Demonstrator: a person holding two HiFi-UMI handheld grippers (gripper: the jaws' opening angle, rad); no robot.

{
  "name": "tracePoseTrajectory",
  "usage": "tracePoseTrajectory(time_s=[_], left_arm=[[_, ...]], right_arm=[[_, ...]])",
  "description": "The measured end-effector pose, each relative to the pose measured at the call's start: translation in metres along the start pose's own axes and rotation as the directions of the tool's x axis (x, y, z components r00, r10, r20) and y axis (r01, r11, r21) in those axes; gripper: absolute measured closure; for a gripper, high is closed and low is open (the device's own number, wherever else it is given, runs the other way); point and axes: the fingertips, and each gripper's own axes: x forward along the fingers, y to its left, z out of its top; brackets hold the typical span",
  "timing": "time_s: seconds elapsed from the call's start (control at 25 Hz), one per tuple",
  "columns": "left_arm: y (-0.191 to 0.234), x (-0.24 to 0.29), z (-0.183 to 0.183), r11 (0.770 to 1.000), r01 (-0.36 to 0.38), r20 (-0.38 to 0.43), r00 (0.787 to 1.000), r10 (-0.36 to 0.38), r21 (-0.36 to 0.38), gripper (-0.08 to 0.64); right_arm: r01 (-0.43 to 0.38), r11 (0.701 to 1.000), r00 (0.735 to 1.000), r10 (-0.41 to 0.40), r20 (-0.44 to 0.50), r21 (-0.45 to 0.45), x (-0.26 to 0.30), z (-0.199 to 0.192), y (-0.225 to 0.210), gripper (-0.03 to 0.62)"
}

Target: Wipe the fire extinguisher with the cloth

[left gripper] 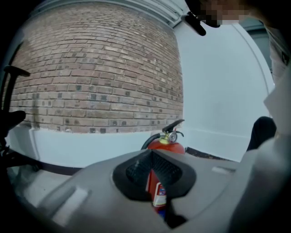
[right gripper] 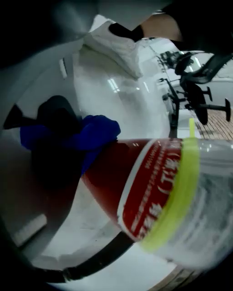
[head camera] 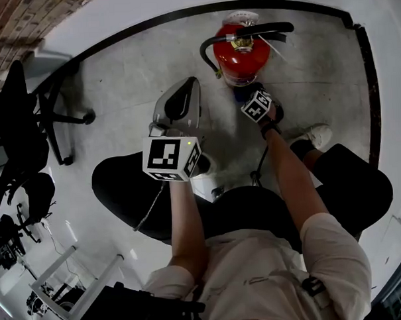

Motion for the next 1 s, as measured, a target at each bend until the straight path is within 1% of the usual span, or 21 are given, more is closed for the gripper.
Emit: tracePoseTrajectory(time_s=[0.04,0.08,0.12,0.16,0.2,0.24,0.28,0.32,0.36,0.4,0.48,0.52,0.56,0.64,0.68,0.72,0.76,0.8,0.84,0.92,1.0], left_arm=[[-0.001,0.0,0.003,1.0,0.004,0.007,1.0,-0.004,-0.001,0.557],[-0.003,0.0,0.006,1.0,0.009,0.014,1.0,-0.009,-0.001,0.557],[-0.006,0.0,0.01,1.0,0.014,0.023,1.0,-0.014,-0.002,0.557],[-0.008,-0.001,0.014,1.0,0.02,0.032,0.999,-0.02,-0.004,0.557],[-0.01,-0.002,0.018,1.0,0.026,0.04,0.999,-0.026,-0.005,0.557],[-0.012,-0.004,0.022,1.0,0.031,0.049,0.998,-0.03,-0.005,0.557],[-0.014,-0.005,0.025,0.999,0.034,0.058,0.998,-0.034,-0.005,0.557],[-0.015,-0.006,0.028,0.999,0.036,0.068,0.997,-0.036,-0.006,0.557],[-0.015,-0.007,0.031,0.999,0.037,0.079,0.996,-0.037,-0.008,0.557],[-0.016,-0.008,0.035,0.999,0.038,0.088,0.995,-0.037,-0.011,0.557],[-0.016,-0.011,0.041,0.999,0.039,0.105,0.994,-0.038,-0.014,0.557],[-0.017,-0.012,0.045,0.999,0.04,0.113,0.993,-0.038,-0.015,0.557],[-0.018,-0.013,0.047,0.999,0.041,0.121,0.992,-0.038,-0.016,0.557],[-0.022,-0.015,0.051,0.999,0.047,0.13,0.991,-0.044,-0.017,0.557],[-0.025,-0.016,0.053,0.999,0.051,0.133,0.99,-0.049,-0.015,0.557],[-0.028,-0.017,0.055,0.998,0.056,0.137,0.989,-0.053,-0.012,0.557],[-0.031,-0.017,0.057,0.998,0.06,0.141,0.988,-0.058,-0.01,0.557],[-0.034,-0.018,0.059,0.998,0.065,0.145,0.987,-0.063,-0.007,0.557],[-0.037,-0.018,0.06,0.998,0.069,0.147,0.987,-0.067,-0.005,0.557],[-0.041,-0.018,0.059,0.997,0.073,0.144,0.987,-0.072,0.004,0.557],[-0.04,-0.017,0.058,0.997,0.071,0.138,0.988,-0.072,0.009,0.557]], right_arm=[[-0.014,0.996,0.999,0.01,0.045,0.087,-0.01,0.003,0.003,0.518],[-0.031,0.98,0.994,0.01,0.108,0.198,-0.021,0.005,0.004,0.518],[-0.052,0.946,0.983,-0.007,0.181,0.319,-0.035,0.006,0.005,0.518],[-0.081,0.896,0.966,-0.038,0.257,0.438,-0.054,0.009,0.005,0.518],[-0.125,0.829,0.939,-0.08,0.336,0.545,-0.078,0.014,0.005,0.518],[-0.188,0.752,0.899,-0.127,0.419,0.631,-0.107,0.022,0.005,0.517],[-0.261,0.679,0.846,-0.181,0.501,0.686,-0.14,0.033,0.003,0.518],[-0.327,0.624,0.786,-0.237,0.571,0.71,-0.174,0.046,0.0,0.517],[-0.374,0.596,0.727,-0.287,0.623,0.711,-0.207,0.057,-0.003,0.518],[-0.404,0.592,0.672,-0.326,0.665,0.698,-0.237,0.069,-0.008,0.519],[-0.449,0.611,0.562,-0.374,0.738,0.652,-0.294,0.094,-0.021,0.525],[-0.49,0.608,0.503,-0.387,0.772,0.624,-0.32,0.108,-0.028,0.525],[-0.555,0.585,0.444,-0.392,0.806,0.591,-0.342,0.122,-0.035,0.525],[-0.721,0.495,0.327,-0.375,0.868,0.485,-0.376,0.151,-0.047,0.525],[-0.777,0.453,0.287,-0.362,0.887,0.436,-0.385,0.165,-0.051,0.526],[-0.795,0.433,0.285,-0.353,0.891,0.425,-0.386,0.177,-0.055,0.526],[-0.779,0.432,0.321,-0.347,0.881,0.454,-0.381,0.185,-0.058,0.526],[-0.749,0.442,0.368,-0.344,0.864,0.495,-0.373,0.188,-0.06,0.526],[-0.723,0.447,0.401,-0.348,0.847,0.526,-0.365,0.186,-0.061,0.528],[-0.699,0.441,0.428,-0.373,0.823,0.563,-0.355,0.173,-0.064,0.529],[-0.685,0.439,0.434,-0.395,0.81,0.582,-0.347,0.154,-0.065,0.529]])
